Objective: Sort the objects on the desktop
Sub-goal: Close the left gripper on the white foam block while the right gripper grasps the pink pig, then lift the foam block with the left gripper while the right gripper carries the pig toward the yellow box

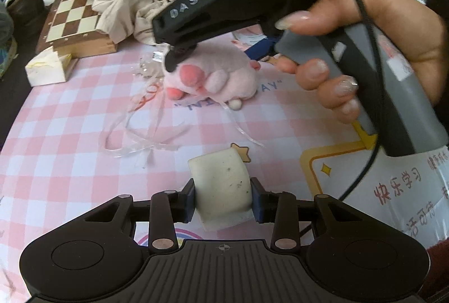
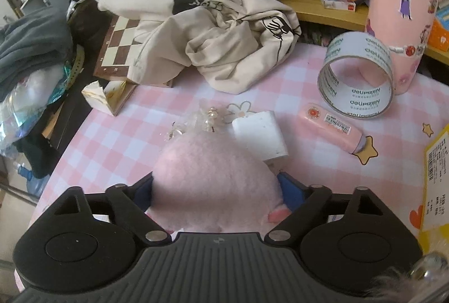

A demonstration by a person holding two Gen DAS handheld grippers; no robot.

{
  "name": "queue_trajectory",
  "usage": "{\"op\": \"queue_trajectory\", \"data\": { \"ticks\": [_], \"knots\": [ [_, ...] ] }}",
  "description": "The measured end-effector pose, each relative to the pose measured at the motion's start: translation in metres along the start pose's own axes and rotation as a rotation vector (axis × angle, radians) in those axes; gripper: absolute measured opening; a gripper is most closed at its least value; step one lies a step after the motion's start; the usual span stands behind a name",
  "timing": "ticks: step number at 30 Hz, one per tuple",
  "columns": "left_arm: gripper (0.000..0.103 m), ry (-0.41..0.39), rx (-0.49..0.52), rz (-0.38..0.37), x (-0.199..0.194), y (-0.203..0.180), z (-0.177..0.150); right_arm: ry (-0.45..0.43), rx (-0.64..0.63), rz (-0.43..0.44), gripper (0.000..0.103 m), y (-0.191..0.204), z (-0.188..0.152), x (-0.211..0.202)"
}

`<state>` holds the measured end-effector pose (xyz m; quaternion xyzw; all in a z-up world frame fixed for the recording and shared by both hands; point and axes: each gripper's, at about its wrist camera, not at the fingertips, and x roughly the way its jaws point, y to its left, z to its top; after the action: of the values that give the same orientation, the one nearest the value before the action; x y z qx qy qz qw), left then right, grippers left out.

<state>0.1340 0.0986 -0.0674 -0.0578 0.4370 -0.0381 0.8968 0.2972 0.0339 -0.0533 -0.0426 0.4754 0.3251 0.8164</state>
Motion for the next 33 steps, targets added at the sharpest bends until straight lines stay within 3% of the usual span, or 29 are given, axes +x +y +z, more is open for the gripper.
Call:
{"op": "queue_trajectory", "data": {
  "ticks": [16,33],
  "knots": [
    [0.036,-0.062,-0.012,0.004,-0.031,0.0,-0.006,-0.094,0.03,0.013,0.083,0.0,-0.031,-0.08],
    [0.035,-0.14,-0.005,0.034,-0.082,0.013,-0.027,-0.071,0.076,-0.046,0.083,0.002,-0.113,-0.125]
  ]
}}
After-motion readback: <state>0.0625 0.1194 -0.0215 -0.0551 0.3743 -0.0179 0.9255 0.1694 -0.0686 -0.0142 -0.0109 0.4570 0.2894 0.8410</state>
